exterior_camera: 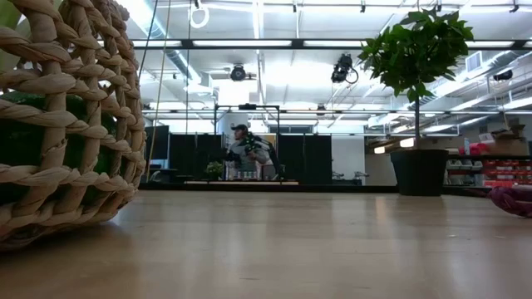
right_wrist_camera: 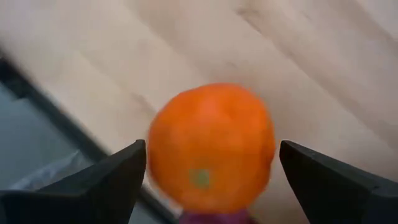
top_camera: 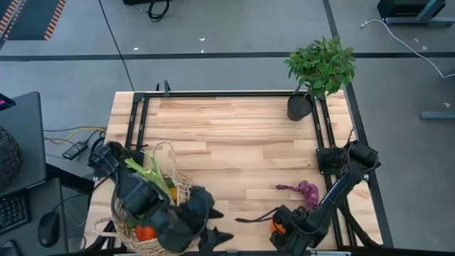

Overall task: Build produce basket
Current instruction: Put the orange into the basket

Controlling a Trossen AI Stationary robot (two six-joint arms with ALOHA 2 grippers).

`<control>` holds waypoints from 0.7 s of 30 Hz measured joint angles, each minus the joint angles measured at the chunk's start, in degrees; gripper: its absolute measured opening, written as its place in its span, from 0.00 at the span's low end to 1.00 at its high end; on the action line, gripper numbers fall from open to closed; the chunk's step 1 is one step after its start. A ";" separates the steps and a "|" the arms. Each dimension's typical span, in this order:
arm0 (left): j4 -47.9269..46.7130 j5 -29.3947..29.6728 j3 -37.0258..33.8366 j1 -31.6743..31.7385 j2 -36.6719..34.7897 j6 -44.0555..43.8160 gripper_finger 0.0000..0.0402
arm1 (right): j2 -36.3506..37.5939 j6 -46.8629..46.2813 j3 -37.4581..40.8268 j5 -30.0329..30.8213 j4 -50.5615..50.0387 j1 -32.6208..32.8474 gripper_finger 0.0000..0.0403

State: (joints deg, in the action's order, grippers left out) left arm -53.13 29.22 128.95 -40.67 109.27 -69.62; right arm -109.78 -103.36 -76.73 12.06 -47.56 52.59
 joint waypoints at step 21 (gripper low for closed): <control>-8.83 4.65 0.07 0.62 -5.98 -3.56 0.95 | 0.00 -0.84 -6.49 17.02 0.03 -2.75 0.74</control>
State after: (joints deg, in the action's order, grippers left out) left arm -61.96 33.86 129.01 -40.05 103.29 -73.19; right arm -109.78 -104.21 -83.21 29.07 -47.53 49.84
